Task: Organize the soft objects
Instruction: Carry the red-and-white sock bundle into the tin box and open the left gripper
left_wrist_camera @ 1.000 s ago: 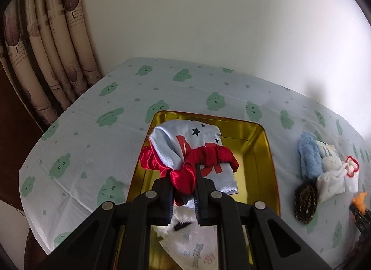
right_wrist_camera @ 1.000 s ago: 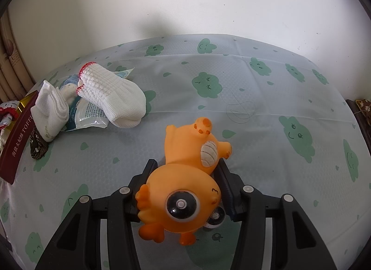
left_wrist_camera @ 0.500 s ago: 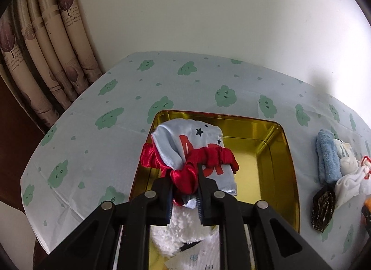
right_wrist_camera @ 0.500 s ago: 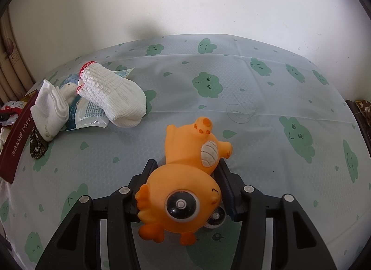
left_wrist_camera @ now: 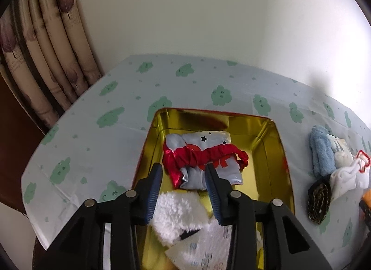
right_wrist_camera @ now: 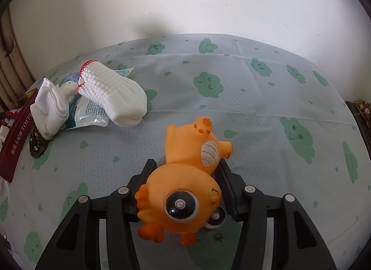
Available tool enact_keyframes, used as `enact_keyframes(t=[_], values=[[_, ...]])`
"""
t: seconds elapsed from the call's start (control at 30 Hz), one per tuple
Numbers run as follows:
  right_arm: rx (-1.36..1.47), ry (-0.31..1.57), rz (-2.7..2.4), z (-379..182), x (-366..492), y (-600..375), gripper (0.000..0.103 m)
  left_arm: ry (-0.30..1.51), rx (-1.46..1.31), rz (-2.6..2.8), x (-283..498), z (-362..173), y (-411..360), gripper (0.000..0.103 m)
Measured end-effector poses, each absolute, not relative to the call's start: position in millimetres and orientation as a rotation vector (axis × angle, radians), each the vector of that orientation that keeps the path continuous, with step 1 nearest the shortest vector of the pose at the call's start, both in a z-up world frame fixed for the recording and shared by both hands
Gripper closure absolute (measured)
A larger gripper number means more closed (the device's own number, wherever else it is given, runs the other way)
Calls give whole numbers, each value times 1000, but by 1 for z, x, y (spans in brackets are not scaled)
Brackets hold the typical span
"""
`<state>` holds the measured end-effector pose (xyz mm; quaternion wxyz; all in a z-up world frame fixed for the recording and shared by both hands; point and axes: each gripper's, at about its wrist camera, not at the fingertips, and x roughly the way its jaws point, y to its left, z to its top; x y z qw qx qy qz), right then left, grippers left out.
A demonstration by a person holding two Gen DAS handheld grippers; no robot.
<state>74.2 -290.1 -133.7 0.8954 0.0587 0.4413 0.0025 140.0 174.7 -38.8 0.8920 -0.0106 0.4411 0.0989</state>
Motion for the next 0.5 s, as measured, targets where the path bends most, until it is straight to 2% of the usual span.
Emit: enact_keyframes(t=[0.5], values=[[109,908,-12,-132,71,-291,58,790,20,282,50,-29,172,63]])
